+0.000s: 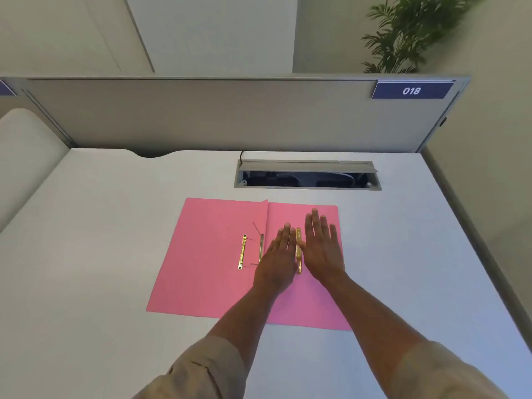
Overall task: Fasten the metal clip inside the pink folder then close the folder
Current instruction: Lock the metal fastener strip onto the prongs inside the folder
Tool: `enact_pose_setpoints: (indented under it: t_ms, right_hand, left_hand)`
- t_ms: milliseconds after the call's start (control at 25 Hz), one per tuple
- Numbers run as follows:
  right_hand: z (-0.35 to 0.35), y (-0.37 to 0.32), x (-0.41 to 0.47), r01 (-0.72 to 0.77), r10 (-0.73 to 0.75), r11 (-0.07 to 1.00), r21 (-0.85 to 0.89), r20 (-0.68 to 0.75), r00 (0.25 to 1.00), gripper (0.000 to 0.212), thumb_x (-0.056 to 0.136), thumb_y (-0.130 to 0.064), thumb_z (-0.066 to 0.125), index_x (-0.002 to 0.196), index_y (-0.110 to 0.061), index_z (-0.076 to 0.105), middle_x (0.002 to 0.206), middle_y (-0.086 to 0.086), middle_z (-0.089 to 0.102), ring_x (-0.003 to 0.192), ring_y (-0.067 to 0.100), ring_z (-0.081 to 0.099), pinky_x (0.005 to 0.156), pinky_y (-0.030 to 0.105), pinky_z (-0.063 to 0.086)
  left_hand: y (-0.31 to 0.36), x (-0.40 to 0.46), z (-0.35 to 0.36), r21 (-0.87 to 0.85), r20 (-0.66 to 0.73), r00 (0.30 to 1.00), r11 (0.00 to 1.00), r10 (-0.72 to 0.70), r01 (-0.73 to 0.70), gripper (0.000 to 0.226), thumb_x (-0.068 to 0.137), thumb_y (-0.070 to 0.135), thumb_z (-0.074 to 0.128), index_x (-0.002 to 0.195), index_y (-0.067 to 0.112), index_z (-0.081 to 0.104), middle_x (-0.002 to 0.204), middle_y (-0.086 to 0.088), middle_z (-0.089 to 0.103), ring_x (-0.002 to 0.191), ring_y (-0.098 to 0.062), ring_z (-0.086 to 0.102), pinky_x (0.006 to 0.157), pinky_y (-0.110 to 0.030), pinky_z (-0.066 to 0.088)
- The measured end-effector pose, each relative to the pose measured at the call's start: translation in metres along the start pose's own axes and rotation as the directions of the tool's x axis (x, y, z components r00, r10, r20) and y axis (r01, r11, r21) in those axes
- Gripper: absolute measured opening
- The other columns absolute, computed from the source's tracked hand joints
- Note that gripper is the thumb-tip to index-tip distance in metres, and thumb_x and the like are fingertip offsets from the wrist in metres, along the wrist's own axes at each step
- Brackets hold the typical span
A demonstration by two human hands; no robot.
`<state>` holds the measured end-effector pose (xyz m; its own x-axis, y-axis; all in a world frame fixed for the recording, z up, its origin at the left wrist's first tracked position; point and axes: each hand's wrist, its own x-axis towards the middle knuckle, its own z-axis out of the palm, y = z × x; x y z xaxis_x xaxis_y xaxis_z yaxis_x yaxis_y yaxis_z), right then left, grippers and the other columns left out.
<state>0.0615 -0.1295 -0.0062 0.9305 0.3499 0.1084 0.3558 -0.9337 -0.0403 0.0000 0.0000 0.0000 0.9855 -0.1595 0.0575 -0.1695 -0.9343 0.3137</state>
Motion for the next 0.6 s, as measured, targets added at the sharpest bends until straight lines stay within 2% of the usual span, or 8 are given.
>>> enact_pose_setpoints:
  t_ms: [160, 400, 520, 600]
  right_hand:
    - [0.008, 0.005, 0.002, -0.018, 0.019, 1.000, -0.018, 0.087, 0.996, 0.069, 0.099, -0.037, 0.051, 0.153, -0.006, 0.022, 0.162, 0.020, 0.018, 0.146, 0.043, 0.024, 0.116, 0.055, 0.023]
    - [0.010, 0.001, 0.013, -0.043, 0.038, 0.999, 0.025, 0.180, 0.983, 0.068, 0.093, -0.021, 0.062, 0.150, -0.005, 0.030, 0.151, 0.020, 0.042, 0.135, 0.043, 0.044, 0.109, 0.053, 0.038]
    - [0.009, 0.001, 0.021, -0.020, 0.011, 0.999, 0.041, 0.205, 0.979, 0.067, 0.088, -0.021, 0.068, 0.146, -0.007, 0.036, 0.136, 0.017, 0.055, 0.117, 0.036, 0.057, 0.096, 0.045, 0.049]
    - [0.009, 0.003, 0.025, -0.015, 0.003, 0.998, 0.062, 0.203, 0.979, 0.062, 0.088, -0.018, 0.066, 0.143, -0.010, 0.039, 0.129, 0.016, 0.058, 0.110, 0.033, 0.058, 0.087, 0.042, 0.051]
  left_hand:
    - [0.001, 0.006, 0.010, 0.002, 0.011, 1.000, 1.000, -0.026, 0.026, 0.073, 0.099, 0.021, 0.054, 0.155, 0.002, 0.012, 0.164, -0.018, 0.010, 0.152, -0.032, 0.012, 0.122, -0.042, 0.024]
    - [0.000, 0.010, 0.013, -0.004, 0.057, 0.997, 0.999, -0.050, 0.050, 0.083, 0.092, 0.013, 0.065, 0.153, -0.002, 0.012, 0.162, -0.023, 0.013, 0.149, -0.034, 0.021, 0.118, -0.042, 0.033]
    - [-0.002, 0.009, 0.018, -0.004, 0.116, 0.991, 0.998, -0.068, 0.069, 0.085, 0.092, 0.015, 0.065, 0.153, -0.003, 0.010, 0.162, -0.023, 0.010, 0.149, -0.034, 0.023, 0.115, -0.042, 0.039]
    - [-0.003, 0.008, 0.021, 0.003, 0.128, 0.989, 0.998, -0.069, 0.069, 0.084, 0.091, 0.013, 0.066, 0.153, -0.005, 0.011, 0.162, -0.025, 0.010, 0.148, -0.035, 0.025, 0.111, -0.043, 0.043]
